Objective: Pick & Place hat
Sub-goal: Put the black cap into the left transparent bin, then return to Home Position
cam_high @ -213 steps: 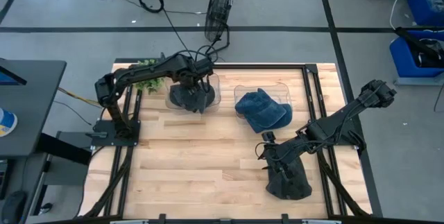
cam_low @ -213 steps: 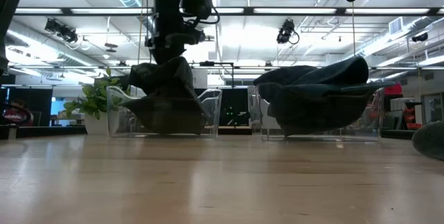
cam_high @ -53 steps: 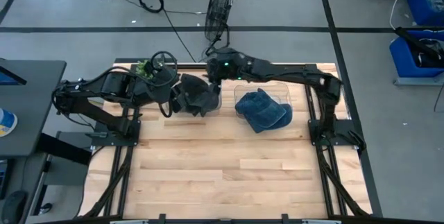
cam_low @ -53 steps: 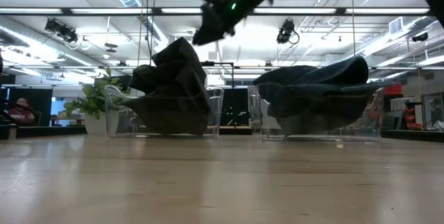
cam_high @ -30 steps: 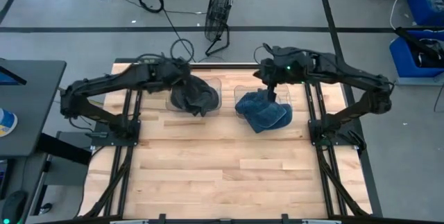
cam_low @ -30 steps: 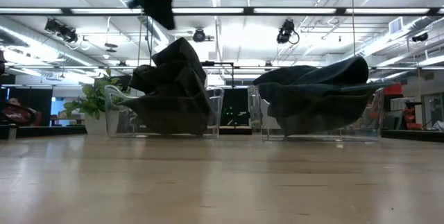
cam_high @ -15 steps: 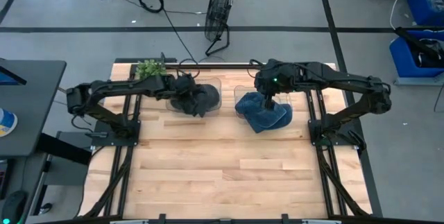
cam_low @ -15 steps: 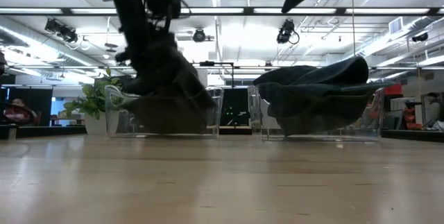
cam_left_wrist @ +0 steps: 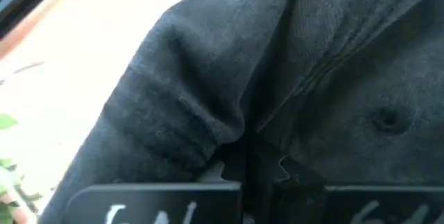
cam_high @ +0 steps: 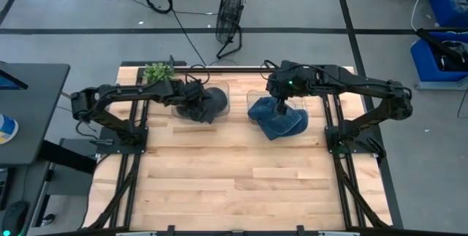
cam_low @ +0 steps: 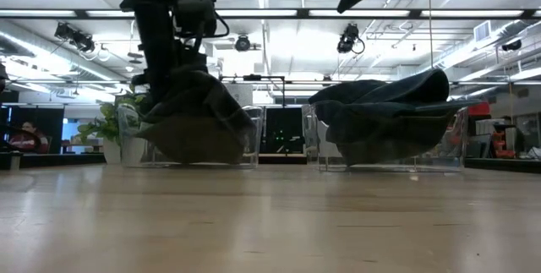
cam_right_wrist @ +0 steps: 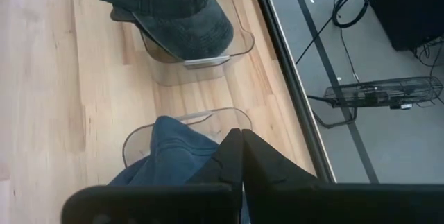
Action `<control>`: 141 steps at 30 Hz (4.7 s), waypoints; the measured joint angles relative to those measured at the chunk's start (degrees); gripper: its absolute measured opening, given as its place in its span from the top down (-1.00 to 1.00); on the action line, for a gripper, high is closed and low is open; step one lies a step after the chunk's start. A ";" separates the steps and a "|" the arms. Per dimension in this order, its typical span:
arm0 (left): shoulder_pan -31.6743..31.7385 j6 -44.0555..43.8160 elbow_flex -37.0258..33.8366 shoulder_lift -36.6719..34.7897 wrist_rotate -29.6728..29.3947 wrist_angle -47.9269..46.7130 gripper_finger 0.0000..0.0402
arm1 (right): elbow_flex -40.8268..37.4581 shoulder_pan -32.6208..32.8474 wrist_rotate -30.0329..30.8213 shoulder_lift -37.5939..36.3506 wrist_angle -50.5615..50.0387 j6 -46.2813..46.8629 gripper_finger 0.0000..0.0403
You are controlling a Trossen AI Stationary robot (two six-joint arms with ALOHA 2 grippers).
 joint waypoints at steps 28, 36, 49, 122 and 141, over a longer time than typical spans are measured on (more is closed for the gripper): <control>-23.97 -0.83 22.07 -31.96 -18.65 -18.62 0.96 | -1.48 4.61 0.03 -21.25 -8.39 6.89 0.98; -30.26 -6.06 5.44 -42.19 -28.23 -14.71 0.96 | -21.42 5.90 -0.01 -34.18 6.65 6.20 0.98; -31.95 -0.15 -11.40 -51.13 -25.76 3.50 0.96 | -44.25 5.90 -5.12 -49.39 21.28 7.82 0.98; -31.87 22.39 -54.36 -73.21 -14.99 63.37 0.96 | -85.48 5.77 -11.56 -78.53 56.81 8.55 0.98; -31.87 16.40 -54.40 -73.13 -14.99 57.40 0.95 | -85.46 5.79 -14.60 -78.05 56.66 11.58 0.95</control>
